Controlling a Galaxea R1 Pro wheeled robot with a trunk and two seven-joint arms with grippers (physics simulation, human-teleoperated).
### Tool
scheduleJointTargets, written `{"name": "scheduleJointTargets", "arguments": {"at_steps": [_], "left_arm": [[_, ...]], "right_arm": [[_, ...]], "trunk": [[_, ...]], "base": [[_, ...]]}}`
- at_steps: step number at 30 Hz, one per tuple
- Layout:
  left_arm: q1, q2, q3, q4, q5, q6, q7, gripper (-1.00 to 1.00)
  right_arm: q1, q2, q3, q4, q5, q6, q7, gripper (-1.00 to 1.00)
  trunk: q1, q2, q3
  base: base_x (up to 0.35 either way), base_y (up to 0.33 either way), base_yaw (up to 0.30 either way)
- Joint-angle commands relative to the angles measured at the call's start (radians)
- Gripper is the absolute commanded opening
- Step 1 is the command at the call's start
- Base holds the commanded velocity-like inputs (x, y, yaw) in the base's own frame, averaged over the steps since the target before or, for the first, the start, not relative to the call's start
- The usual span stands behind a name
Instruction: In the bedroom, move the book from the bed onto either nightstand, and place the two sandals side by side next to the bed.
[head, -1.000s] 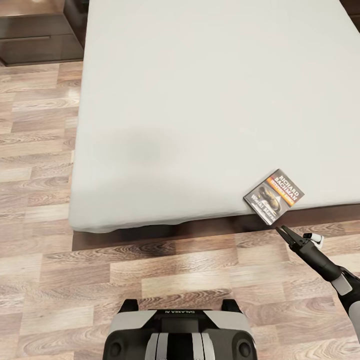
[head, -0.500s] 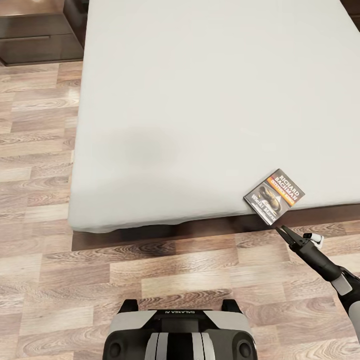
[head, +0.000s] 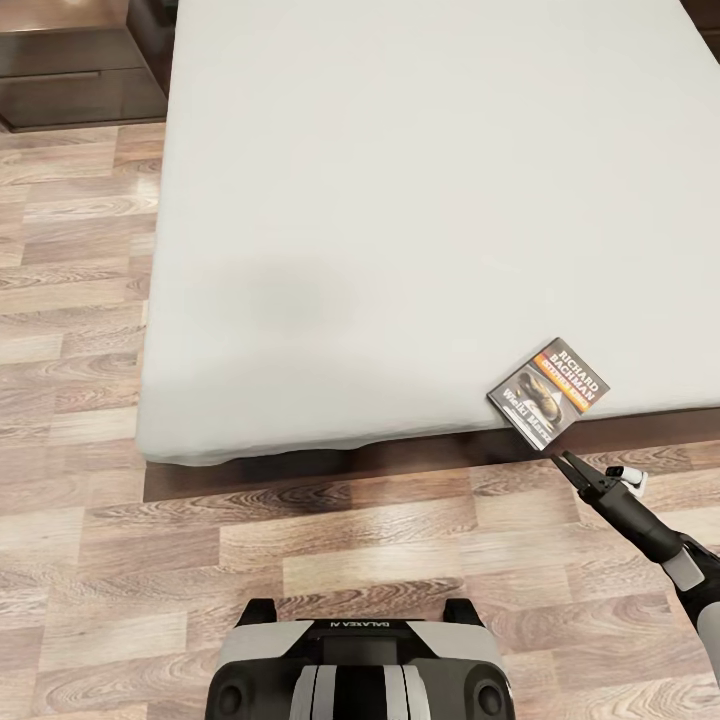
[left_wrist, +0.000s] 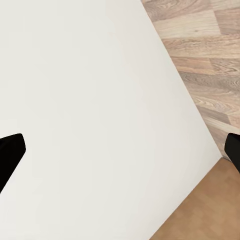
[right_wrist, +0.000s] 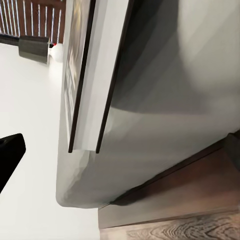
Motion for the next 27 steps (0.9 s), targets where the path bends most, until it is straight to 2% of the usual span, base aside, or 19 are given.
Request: {"name": "scheduleJointTargets", "arguments": {"at_steps": [1, 27], "left_arm": [[0.0, 0.0, 0.0, 0.001, 0.008, -0.008, 0.0, 1.0], [-0.001, 0.0, 0.001, 0.001, 0.008, -0.007, 0.001, 1.0]], "right_arm": [[0.0, 0.0, -0.001, 0.0, 0.0, 0.011, 0.003, 1.0], [-0.001, 0.003, 0.003, 0.0, -0.002, 0.011, 0.003, 1.0]], "trunk": [[0.0, 0.0, 0.0], [0.0, 0.0, 0.0]], "base": [[0.0, 0.0, 0.0], [0.0, 0.033, 0.0]]}}
